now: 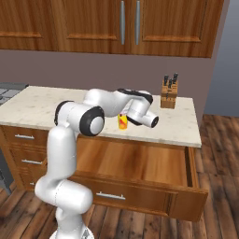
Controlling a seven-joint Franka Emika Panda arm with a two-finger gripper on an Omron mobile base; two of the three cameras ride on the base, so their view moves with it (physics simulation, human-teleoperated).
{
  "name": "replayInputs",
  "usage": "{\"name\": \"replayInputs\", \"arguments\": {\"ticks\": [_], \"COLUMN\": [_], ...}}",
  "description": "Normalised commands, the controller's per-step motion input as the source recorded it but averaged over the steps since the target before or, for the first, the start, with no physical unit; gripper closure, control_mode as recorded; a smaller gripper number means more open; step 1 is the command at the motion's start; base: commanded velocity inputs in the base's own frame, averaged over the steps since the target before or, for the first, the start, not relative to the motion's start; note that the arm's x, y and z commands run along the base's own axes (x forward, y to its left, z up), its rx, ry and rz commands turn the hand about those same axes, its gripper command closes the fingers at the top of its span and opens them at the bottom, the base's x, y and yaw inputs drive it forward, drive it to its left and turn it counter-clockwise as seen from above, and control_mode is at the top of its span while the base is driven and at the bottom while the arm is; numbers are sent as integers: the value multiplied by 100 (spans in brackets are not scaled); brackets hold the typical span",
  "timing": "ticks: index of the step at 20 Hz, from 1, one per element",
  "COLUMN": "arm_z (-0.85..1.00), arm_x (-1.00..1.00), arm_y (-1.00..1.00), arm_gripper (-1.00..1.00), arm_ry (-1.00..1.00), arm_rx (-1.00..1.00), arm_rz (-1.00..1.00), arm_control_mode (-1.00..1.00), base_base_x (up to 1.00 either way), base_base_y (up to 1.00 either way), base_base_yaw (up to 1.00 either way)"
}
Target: Pick up the straw from the left drawer and put it inside the smoothie cup.
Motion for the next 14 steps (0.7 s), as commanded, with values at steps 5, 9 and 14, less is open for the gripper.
{"name": "replayInputs", "arguments": {"ticks": [5,9,14], "arm_z": [-8,0,0], "arm_x": [14,16,20], "arm_y": [3,0,0], "arm_gripper": [100,100,100], "arm_ry": [-6,-8,-7], "arm_rx": [0,0,0], "arm_rz": [0,0,0], "arm_control_mode": [-100,-100,-100], "base_base_x": [0,0,0], "base_base_y": [0,0,0], "base_base_yaw": [0,0,0]}}
